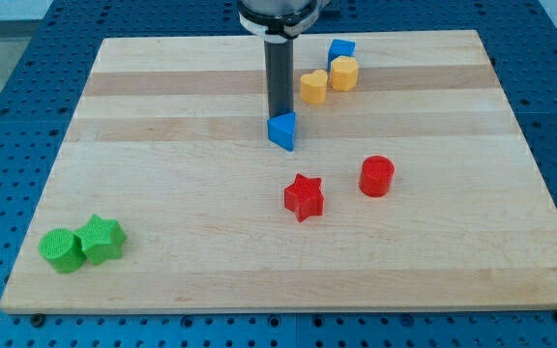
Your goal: Push the triangle above the green star
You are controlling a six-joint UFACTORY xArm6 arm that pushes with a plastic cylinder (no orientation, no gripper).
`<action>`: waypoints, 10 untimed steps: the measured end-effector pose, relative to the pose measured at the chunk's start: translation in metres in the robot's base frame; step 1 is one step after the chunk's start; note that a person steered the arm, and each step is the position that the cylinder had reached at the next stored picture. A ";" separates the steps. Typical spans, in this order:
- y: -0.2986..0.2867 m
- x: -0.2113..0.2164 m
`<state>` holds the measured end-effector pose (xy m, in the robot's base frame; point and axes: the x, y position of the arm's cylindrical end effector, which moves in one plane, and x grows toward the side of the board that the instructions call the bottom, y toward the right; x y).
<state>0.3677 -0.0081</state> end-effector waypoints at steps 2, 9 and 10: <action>0.066 0.010; -0.178 0.093; -0.158 0.047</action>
